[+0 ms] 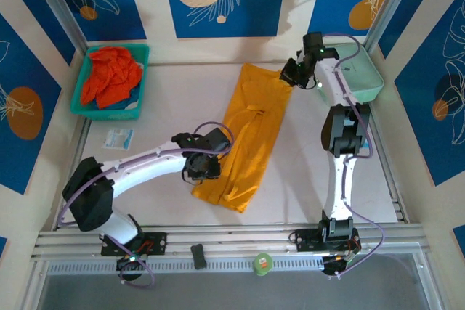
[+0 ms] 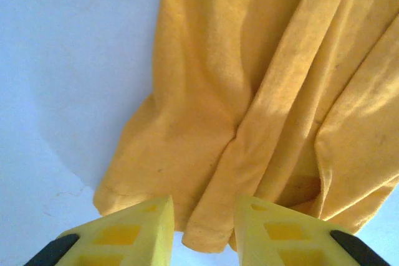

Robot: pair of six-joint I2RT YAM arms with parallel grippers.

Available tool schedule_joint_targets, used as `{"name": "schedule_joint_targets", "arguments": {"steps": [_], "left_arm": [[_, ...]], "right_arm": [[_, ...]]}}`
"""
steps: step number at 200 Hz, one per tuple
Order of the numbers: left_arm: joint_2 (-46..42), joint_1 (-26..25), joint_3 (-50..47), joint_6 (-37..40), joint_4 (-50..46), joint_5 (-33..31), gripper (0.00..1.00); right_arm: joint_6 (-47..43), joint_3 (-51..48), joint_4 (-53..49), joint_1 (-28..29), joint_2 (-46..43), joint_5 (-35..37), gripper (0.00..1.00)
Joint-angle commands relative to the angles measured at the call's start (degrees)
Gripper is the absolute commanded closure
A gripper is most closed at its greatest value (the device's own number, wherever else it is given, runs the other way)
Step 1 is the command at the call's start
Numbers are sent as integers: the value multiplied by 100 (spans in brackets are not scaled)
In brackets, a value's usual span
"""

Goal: Fold and stack the t-shirts

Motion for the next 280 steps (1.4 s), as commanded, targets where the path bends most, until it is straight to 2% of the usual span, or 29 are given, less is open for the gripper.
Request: {"name": "schedule_joint_targets", "arguments": {"steps": [1, 41, 75, 129, 173, 204, 251, 280], "left_arm": [[161, 118, -8, 218, -278, -367, 71], [625, 305, -199, 538, 497, -252, 82], [1028, 296, -418, 553, 1003, 166, 87], [788, 188, -1463, 84, 1371, 450, 88], [492, -171, -2124, -638, 1707, 682, 87], [406, -402, -2481, -1253, 2322, 945, 87], [155, -556, -2617, -1759, 2871, 1147, 84], [-75, -562, -2518, -1818, 2695, 954, 83]], "right_arm": [[248, -1208, -104, 276, -582, 247, 100], [609, -2787, 206, 595, -1271, 557, 100], [749, -3078, 456, 636, -1072, 636, 100], [546, -1737, -33, 635, 333, 1025, 100], [363, -457, -535, 726, 1398, 869, 100], [203, 342, -798, 913, 1927, 723, 100], [-44, 1421, -1296, 1057, 2568, 626, 100], [-185, 1508, -1354, 1066, 2554, 572, 100]]}}
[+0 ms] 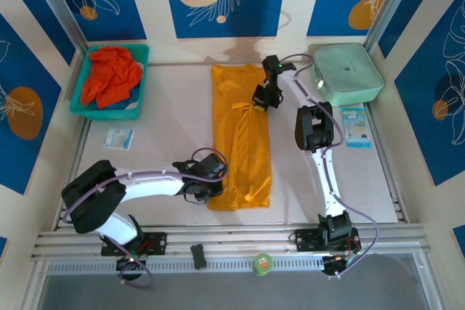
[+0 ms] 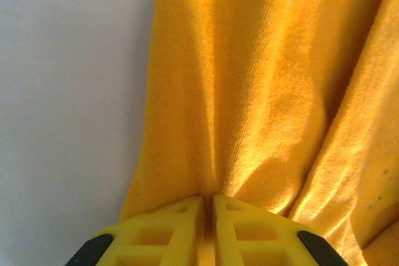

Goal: Fold and stack the t-shirts

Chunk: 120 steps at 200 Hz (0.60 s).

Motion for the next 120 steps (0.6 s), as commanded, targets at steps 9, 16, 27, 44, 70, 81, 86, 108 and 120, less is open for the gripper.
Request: {"name": "schedule_joint_targets", "arguments": {"steps": [9, 16, 27, 44, 70, 81, 86, 108, 120], "left_arm": [[-61, -119, -131, -265, -748, 108, 82], [-131, -119, -70, -236, -841, 33, 80], [-221, -113, 79, -149, -1006, -66, 75], [-321, -113, 441, 63, -1332, -231, 69], [-411, -119, 1054, 360, -1918, -514, 64], [-458, -104, 1251, 456, -2145, -667, 64], [-485, -103, 1317, 490, -2243, -741, 63], [-608, -38, 1425, 579, -2528, -963, 63], [-661, 30, 1351, 596, -2579, -1013, 65]], "right_arm": [[-290, -71, -341, 33, 200, -83, 100], [-363, -138, -284, 46, 84, -118, 100], [-472, -265, -205, 58, -157, -154, 100], [-615, -488, -145, 96, -636, -95, 100], [-785, -1158, -68, 269, -1610, 281, 97], [-816, -1649, 42, 409, -2097, 518, 97], [-831, -1907, 136, 482, -2328, 587, 96], [-763, -3125, 505, 869, -3264, 646, 95], [-633, -3713, 637, 1132, -3637, 614, 90]]}}
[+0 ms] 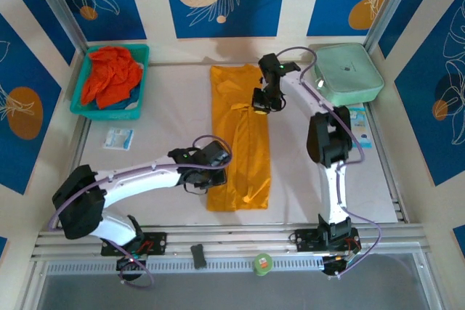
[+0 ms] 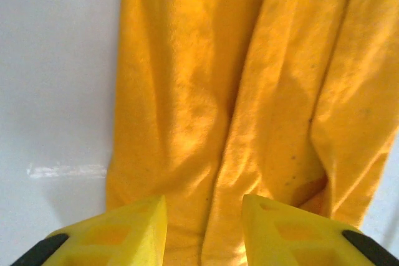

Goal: Fold and stack the t-shirts

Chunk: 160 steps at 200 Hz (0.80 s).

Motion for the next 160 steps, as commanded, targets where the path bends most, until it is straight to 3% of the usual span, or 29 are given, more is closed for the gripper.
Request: {"name": "schedule_joint_targets", "arguments": {"steps": [1, 25, 51, 83, 112, 160], "left_arm": [[-157, 82, -1, 153, -742, -393, 65], [-257, 199, -355, 97, -467, -312, 70], [-331, 226, -826, 9, 225, -98, 73], [-150, 229, -1156, 2, 953, 179, 77], [22, 222, -1355, -44, 1473, 456, 79], [219, 221, -1663, -136, 1646, 593, 79]], "right_arm": [[72, -940, 256, 485, -773, 99, 90], [482, -1924, 441, 1198, -1309, 313, 75], [898, -2545, 561, 1900, -1548, 425, 72], [1336, -2988, 974, 2495, -1505, -140, 82], [1706, -3005, 955, 2997, -1236, -116, 100], [2106, -3090, 988, 3387, -946, -81, 100]]}}
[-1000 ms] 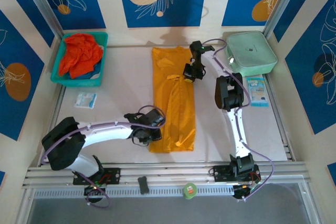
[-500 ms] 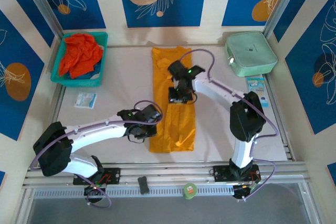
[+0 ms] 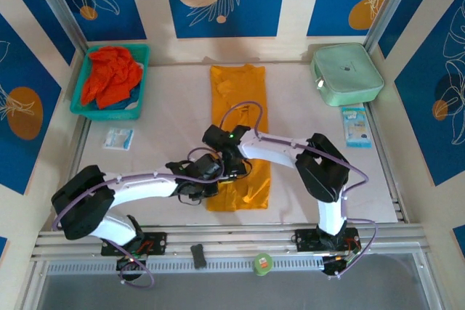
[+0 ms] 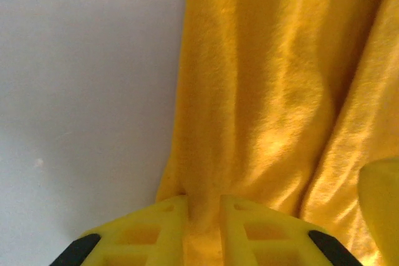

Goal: Fold and stack the t-shirts

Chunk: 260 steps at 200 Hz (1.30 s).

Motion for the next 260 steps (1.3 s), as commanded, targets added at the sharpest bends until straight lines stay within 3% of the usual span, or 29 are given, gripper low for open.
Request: {"name": "schedule_joint_targets", "arguments": {"steps": [1, 83, 169, 260], "left_arm": [[142, 33, -171, -132, 161, 175, 79], [695, -45, -680, -514, 511, 461, 81], [27, -80, -1164, -873, 75, 158, 81], [200, -81, -1130, -866, 136, 242, 81]], "right_arm": [[374, -108, 10, 100, 115, -81, 100], [578, -564, 253, -11, 298, 57, 100], [794, -707, 682, -275, -550, 152, 100], [883, -655, 745, -177, 60, 23, 100]]}}
